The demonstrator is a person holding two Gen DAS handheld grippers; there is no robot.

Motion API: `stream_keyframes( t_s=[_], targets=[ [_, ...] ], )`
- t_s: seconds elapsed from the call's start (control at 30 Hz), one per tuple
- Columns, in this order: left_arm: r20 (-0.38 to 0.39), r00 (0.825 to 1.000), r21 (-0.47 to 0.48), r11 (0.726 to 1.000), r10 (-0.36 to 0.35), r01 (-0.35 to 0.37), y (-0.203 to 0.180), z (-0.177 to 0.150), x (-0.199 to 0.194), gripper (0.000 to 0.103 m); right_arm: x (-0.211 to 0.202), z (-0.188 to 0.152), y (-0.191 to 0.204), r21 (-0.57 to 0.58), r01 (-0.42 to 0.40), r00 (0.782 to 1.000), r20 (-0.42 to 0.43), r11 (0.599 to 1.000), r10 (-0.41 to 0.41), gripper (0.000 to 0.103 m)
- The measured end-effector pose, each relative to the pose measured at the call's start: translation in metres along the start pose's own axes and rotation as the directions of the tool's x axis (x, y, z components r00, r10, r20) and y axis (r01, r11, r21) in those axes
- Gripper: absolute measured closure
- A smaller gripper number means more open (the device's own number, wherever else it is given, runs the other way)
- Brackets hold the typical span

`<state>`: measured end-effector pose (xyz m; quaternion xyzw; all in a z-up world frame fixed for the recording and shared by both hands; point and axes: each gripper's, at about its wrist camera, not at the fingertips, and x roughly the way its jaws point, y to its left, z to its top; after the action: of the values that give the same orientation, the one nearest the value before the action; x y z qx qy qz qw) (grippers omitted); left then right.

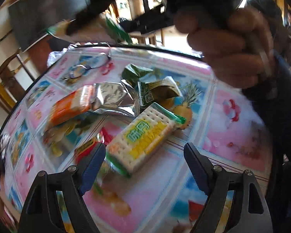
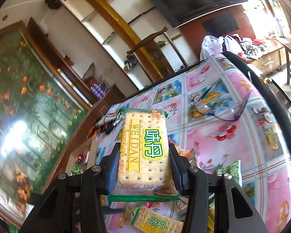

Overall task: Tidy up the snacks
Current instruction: 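Grasp a yellow WEIDAN cracker pack with each gripper from the pile, then hold both cracker packs and move the left gripper toward the box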

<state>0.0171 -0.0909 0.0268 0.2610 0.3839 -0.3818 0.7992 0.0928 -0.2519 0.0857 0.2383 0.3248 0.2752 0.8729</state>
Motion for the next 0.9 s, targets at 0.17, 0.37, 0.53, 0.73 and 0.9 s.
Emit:
stream_keyframes(
  t_s=[0.17,0.37,0.53,0.73,0.9],
  targets=[
    [-0.059,0.997,0.002,0.999,-0.047,0.047,0.014,0.018,0.029,0.041,-0.003,0.006,-0.011,0.063,-0.012,1.000,0.016,0.998,0.011,0.053],
    [-0.099,0.990,-0.002,0.995,-0.099,0.100,0.010,0.021,0.039,0.047,-0.002,0.006,-0.014,0.089,-0.015,1.000,0.014,0.996,0.014,0.053],
    [-0.087,0.996,-0.119,0.993,-0.024,0.014,-0.003,0.008,0.028,0.057,-0.002,0.005,-0.009,0.073,-0.007,1.000,0.018,0.997,0.006,0.053],
    [0.006,1.000,-0.326,0.945,-0.018,0.019,0.002,-0.028,-0.002,0.058,0.004,0.001,-0.003,0.041,0.014,1.000,0.004,0.999,-0.014,0.053],
    [0.111,0.993,-0.446,0.895,0.032,0.021,0.039,-0.054,-0.040,0.058,0.015,-0.006,0.007,-0.012,0.039,0.999,-0.021,0.999,-0.040,0.053]
  ],
)
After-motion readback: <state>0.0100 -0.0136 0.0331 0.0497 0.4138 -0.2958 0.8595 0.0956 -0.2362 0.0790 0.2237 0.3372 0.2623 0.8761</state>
